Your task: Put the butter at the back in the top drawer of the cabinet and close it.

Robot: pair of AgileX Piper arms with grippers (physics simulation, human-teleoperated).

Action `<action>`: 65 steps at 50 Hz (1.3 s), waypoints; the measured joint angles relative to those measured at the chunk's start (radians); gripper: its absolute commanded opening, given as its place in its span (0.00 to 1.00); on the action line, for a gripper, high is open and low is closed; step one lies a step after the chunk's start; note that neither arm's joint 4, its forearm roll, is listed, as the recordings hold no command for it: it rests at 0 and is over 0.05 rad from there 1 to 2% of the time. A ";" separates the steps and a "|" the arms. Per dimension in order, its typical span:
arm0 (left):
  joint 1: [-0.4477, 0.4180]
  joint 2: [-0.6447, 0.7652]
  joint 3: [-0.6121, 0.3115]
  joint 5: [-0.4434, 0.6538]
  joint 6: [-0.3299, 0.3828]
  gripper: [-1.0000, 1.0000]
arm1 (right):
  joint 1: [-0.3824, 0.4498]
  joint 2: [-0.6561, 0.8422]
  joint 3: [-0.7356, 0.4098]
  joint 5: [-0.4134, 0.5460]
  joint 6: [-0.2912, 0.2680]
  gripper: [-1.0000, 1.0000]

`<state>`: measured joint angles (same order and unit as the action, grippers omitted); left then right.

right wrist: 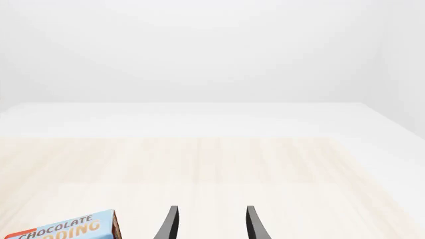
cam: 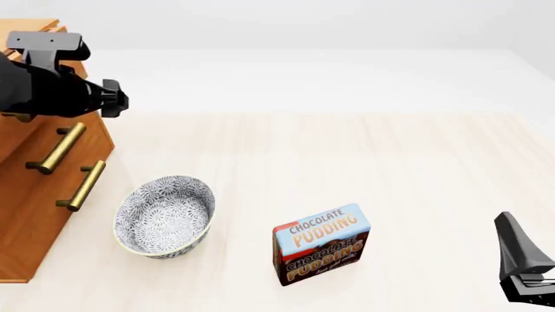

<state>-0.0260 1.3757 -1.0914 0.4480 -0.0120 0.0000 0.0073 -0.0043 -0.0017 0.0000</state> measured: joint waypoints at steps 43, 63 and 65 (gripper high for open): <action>0.061 0.008 0.007 -0.033 -0.005 1.00 | 0.000 0.000 0.000 0.000 0.000 1.00; 0.068 0.004 0.016 -0.050 -0.009 1.00 | 0.000 0.000 0.000 0.000 0.000 1.00; 0.069 0.003 0.018 -0.052 -0.010 1.00 | 0.000 0.000 0.000 0.000 0.000 1.00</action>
<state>0.0427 1.3786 -1.0738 0.3959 -0.0217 0.0000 0.0073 -0.0043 -0.0017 0.0000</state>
